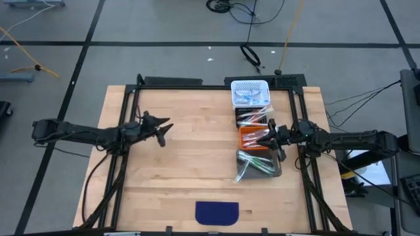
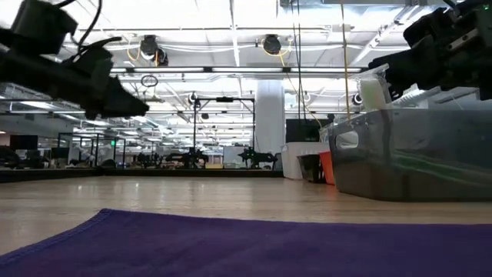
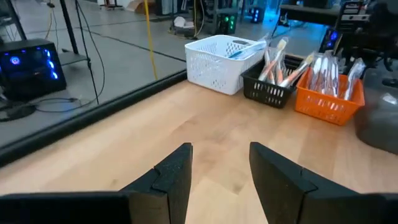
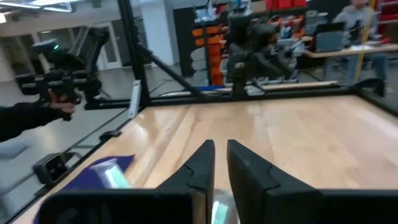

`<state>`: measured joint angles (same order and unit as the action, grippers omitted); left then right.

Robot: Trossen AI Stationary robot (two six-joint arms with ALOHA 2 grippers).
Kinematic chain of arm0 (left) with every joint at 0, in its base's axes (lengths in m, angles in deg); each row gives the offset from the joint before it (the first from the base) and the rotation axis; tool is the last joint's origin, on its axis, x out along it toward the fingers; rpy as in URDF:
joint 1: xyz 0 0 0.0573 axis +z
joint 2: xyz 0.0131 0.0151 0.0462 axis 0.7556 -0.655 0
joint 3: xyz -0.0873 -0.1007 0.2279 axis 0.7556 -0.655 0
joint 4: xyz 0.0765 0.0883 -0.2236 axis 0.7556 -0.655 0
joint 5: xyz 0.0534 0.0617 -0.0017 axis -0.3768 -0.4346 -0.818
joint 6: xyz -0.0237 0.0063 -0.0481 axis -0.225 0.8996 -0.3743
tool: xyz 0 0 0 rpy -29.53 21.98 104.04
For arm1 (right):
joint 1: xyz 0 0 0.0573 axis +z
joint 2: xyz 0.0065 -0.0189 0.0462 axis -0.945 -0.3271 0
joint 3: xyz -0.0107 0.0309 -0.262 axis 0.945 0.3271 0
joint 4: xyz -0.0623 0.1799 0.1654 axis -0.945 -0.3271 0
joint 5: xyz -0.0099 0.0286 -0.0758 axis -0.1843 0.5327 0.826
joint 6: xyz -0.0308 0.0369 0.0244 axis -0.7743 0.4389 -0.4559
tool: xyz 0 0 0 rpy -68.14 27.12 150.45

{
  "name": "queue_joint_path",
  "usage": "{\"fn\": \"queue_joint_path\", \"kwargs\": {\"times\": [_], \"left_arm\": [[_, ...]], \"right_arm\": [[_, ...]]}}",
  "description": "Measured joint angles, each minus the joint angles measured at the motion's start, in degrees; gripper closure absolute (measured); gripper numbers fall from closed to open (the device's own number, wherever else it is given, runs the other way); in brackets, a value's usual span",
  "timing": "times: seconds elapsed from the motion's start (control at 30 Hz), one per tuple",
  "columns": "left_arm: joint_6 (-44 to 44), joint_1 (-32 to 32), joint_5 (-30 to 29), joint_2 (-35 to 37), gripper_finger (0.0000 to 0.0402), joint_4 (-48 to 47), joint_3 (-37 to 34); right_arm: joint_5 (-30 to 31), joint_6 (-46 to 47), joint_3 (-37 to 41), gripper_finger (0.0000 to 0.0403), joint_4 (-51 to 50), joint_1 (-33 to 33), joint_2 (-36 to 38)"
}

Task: Pick & Place Toothbrushes
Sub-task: Return to Home Position

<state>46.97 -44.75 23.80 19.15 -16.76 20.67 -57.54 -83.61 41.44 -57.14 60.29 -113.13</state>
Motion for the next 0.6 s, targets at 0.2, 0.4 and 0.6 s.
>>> {"fn": "queue_joint_path", "kwargs": {"times": [0.2,0.4,0.6], "left_arm": [[-8.5,-0.7,-1.7,10.1,0.0240,-9.9,-3.4],[-25.1,-1.4,-1.9,14.0,0.0240,-11.7,-3.5],[-26.8,-1.4,-1.9,14.0,0.0240,-6.6,-3.4]], "right_arm": [[2.0,-0.6,0.1,0.0385,0.1,1.0,1.0],[2.0,0.3,0.1,0.0386,-0.7,1.0,1.2],[2.0,0.4,0.1,0.0387,-0.4,1.0,1.1]]}}
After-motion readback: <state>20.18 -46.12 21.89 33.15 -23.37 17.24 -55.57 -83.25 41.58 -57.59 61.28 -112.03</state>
